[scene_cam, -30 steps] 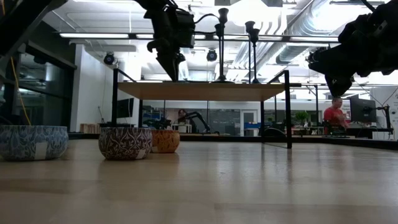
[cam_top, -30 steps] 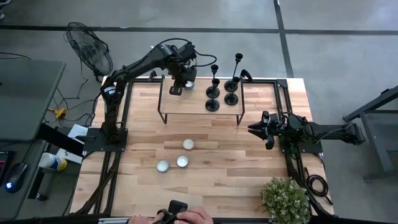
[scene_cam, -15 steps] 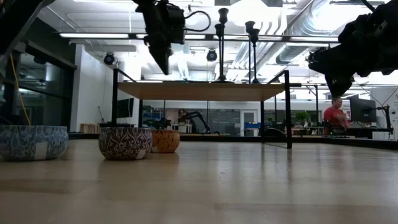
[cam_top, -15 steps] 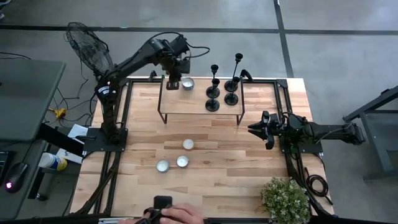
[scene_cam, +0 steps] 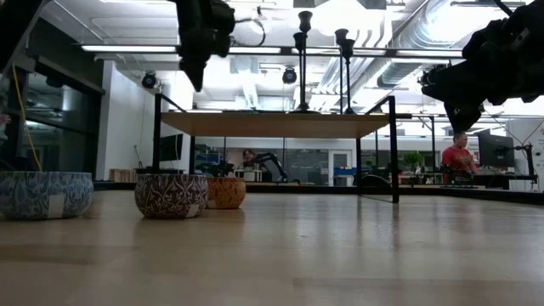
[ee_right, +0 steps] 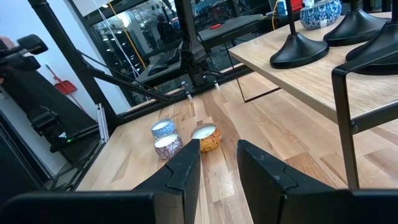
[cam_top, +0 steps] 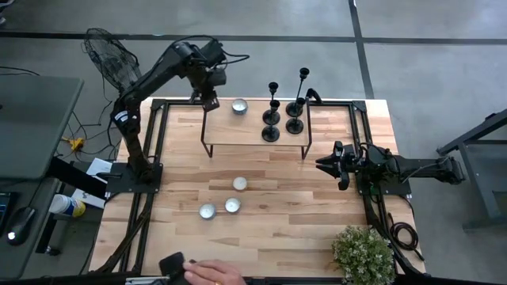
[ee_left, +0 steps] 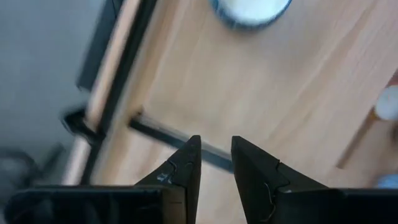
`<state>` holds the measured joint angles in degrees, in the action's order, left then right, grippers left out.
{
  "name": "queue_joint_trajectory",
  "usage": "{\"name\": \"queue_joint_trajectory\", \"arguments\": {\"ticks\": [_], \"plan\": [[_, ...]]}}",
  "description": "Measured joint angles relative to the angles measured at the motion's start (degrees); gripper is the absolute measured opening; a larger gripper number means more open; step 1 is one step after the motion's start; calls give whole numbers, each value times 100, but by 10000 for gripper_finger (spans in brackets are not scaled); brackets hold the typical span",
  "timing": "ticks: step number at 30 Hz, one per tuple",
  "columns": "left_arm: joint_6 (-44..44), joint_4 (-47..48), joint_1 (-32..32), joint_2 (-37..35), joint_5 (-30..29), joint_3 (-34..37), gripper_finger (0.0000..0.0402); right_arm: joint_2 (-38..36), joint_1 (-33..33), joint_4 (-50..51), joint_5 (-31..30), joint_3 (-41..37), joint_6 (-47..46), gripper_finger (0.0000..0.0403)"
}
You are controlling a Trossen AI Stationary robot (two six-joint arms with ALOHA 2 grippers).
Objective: Pick & Place candle stick holders
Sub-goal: Put the light blue scented candle on the shelf
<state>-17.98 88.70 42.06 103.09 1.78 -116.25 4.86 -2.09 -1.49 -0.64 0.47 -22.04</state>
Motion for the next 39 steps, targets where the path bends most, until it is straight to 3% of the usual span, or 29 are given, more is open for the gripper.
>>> {"name": "queue_joint_trajectory", "arguments": {"ticks": [9, 22, 30, 39], "plan": [[1986, 132, 262, -29, -154, 337, 85, 0, -2, 1, 0, 0, 0, 98], [3164, 133, 173, -886, -394, 1547, 85, 0, 0, 2, 0, 0, 0, 98], [3180, -224, -267, -2138, -409, 2995, 85, 0, 0, 2, 0, 0, 0, 98], [3174, -382, -1167, -3302, -302, 4222, 85, 0, 0, -1, 0, 0, 0, 98]]}}
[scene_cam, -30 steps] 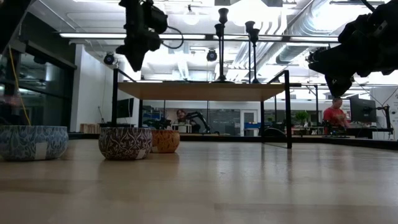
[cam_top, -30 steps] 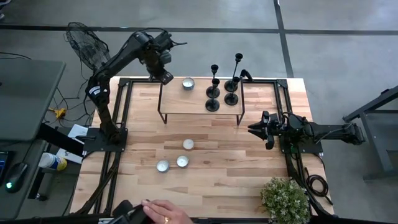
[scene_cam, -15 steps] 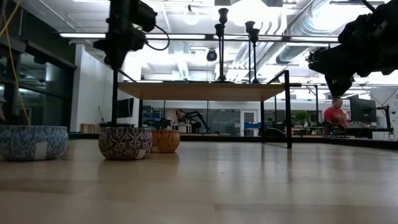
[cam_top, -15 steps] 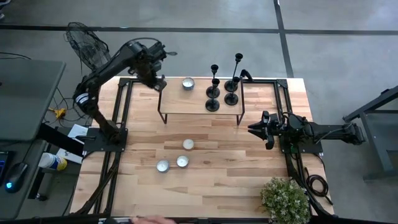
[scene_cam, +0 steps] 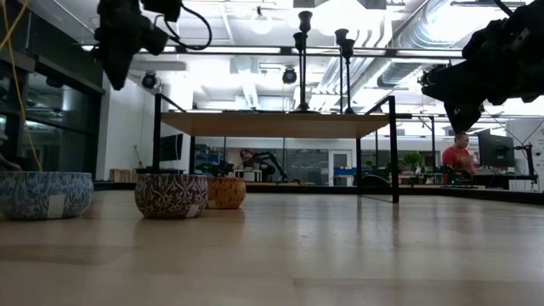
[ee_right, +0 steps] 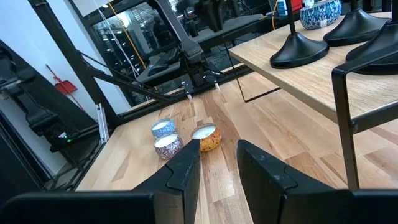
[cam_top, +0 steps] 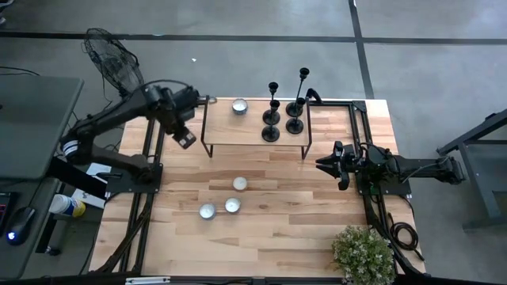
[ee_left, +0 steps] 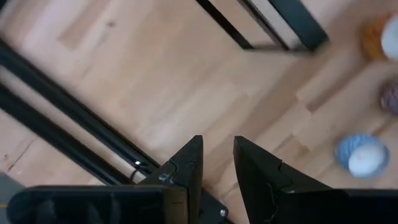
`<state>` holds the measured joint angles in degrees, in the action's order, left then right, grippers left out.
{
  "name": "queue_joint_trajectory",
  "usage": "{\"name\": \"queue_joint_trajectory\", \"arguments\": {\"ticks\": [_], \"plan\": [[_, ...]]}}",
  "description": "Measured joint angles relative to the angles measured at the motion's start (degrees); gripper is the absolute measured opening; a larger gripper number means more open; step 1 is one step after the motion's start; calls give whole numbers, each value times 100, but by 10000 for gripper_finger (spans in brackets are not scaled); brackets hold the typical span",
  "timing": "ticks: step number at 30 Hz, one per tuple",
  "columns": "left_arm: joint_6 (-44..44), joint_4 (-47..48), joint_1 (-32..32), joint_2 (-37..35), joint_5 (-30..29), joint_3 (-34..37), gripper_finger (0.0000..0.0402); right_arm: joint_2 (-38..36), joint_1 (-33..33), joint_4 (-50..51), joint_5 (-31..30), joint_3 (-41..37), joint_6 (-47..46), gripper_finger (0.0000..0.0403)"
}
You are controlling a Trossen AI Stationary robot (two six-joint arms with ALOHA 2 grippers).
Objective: Pick & Place candle stick holders
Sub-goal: Put the light blue scented candle on the shelf
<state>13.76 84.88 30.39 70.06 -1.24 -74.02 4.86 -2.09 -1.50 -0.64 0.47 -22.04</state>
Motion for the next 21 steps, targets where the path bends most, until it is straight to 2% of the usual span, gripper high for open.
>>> {"name": "queue_joint_trajectory", "arguments": {"ticks": [10, 13, 21], "plan": [[215, -498, -1186, -359, 541, 837, 85, 0, 0, 1, 0, 0, 0, 98], [738, -562, -1539, -359, 612, 993, 85, 0, -2, 2, 0, 0, 1, 98], [2873, -1066, -2622, -359, 645, 1248, 85, 0, -1, 1, 0, 0, 0, 98]]}}
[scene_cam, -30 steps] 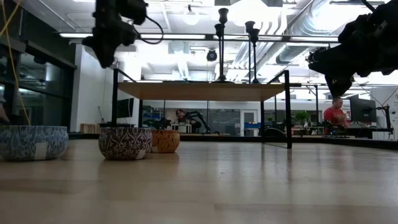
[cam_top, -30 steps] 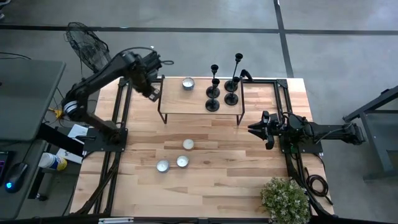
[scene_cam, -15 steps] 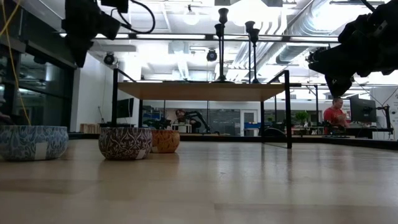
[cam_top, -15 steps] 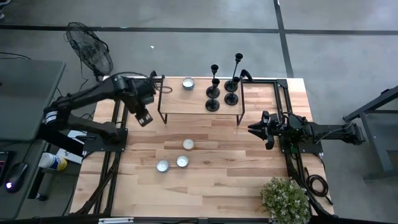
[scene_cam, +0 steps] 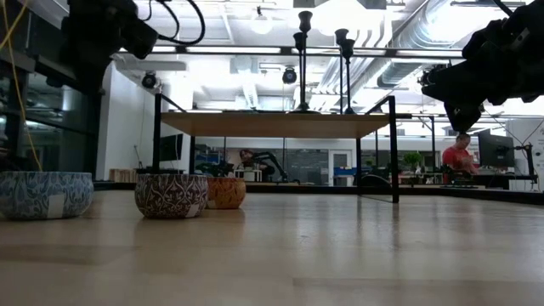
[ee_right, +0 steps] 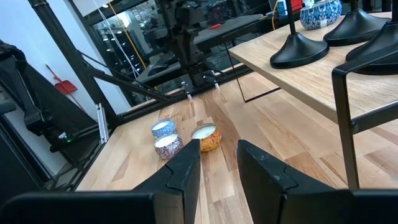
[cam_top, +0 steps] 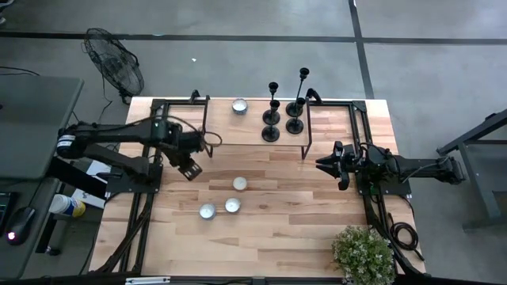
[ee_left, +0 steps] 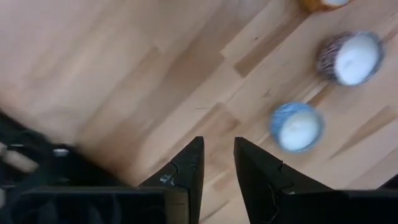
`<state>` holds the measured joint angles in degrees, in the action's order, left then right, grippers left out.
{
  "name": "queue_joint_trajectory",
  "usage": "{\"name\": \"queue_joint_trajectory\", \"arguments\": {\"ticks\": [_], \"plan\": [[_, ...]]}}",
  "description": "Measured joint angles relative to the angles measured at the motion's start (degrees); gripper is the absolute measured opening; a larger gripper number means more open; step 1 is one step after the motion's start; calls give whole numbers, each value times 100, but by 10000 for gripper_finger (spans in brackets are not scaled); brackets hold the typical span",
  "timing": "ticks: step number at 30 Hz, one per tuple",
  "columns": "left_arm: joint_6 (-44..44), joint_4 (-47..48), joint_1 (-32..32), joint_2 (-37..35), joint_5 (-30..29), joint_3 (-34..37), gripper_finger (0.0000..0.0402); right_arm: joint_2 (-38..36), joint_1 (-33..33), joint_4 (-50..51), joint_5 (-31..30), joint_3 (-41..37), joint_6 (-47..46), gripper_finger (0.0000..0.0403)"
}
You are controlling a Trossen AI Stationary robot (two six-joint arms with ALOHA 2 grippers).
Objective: Pick & Place candle stick holders
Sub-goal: Put the light blue scented candle on the shelf
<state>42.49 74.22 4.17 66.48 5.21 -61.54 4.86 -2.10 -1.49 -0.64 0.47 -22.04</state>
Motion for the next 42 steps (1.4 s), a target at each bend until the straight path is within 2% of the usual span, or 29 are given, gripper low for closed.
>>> {"name": "queue_joint_trajectory", "arguments": {"ticks": [6, 15, 25, 34, 42], "plan": [[1495, -572, -889, 328, -25, 171, 85, 0, 1, 0, 0, 0, 2, 98], [2226, -1132, -1772, 1256, -2, 180, 85, 0, 0, 1, 0, 0, 0, 98], [2226, -1707, -2030, 2011, 42, 180, 85, 9, 1, -1, 0, 0, 1, 98], [2221, -1939, -2036, 2361, 39, 180, 85, 66, 0, -3, 0, 0, 1, 98], [1815, -2113, -2095, 2553, 0, 178, 85, 79, 1, -3, 0, 0, 0, 98]]}}
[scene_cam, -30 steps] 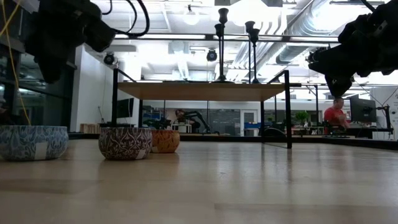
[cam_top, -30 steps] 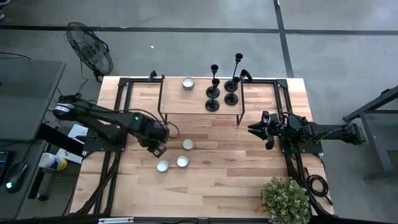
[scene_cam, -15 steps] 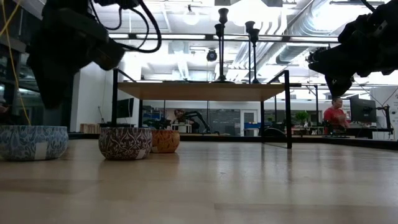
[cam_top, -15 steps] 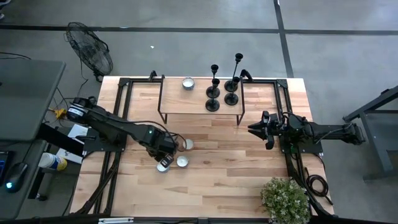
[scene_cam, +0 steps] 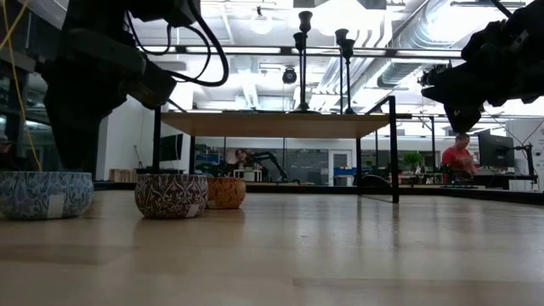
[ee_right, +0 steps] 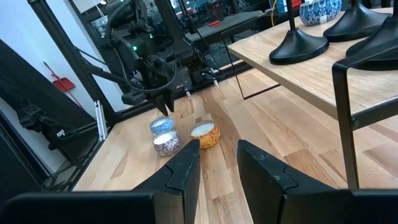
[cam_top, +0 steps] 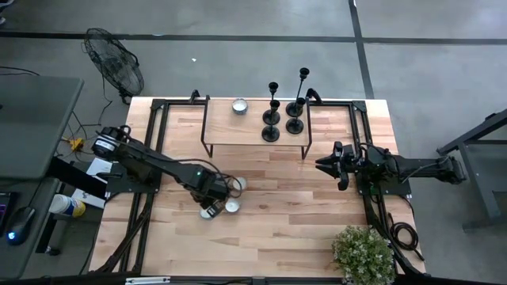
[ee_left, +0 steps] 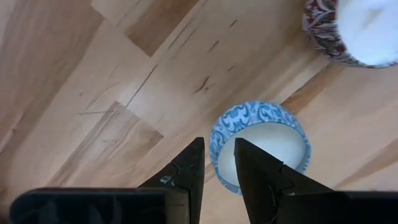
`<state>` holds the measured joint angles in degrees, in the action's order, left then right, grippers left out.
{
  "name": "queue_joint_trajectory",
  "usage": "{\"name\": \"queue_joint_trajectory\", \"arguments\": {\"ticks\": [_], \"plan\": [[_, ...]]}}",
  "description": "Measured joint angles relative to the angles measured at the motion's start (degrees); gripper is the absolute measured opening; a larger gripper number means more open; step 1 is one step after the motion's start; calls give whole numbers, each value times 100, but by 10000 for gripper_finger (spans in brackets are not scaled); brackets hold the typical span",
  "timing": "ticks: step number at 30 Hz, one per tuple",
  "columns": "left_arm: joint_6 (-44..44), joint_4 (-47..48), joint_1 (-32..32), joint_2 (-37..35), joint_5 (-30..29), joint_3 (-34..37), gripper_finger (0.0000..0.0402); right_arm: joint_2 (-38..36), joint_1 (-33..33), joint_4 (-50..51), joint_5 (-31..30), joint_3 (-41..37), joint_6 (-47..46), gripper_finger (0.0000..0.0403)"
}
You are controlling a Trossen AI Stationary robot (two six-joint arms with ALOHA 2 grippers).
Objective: Pick & Place candle stick holders
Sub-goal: Put the light blue scented candle on the shelf
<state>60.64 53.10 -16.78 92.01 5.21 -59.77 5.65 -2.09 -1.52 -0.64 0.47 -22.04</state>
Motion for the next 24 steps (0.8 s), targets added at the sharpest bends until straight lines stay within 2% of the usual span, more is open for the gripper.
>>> {"name": "queue_joint_trajectory", "arguments": {"ticks": [6, 17, 24], "plan": [[-307, -2, -84, -3, -63, -2, 85, 2, -1, 0, 0, 0, 0, 98], [-1526, 38, -177, 127, -121, -4, 85, 2, -2, 0, 0, 0, 0, 98], [-1847, 38, -164, 198, -141, -7, 85, 2, -1, 1, -1, 0, 0, 98]]}}
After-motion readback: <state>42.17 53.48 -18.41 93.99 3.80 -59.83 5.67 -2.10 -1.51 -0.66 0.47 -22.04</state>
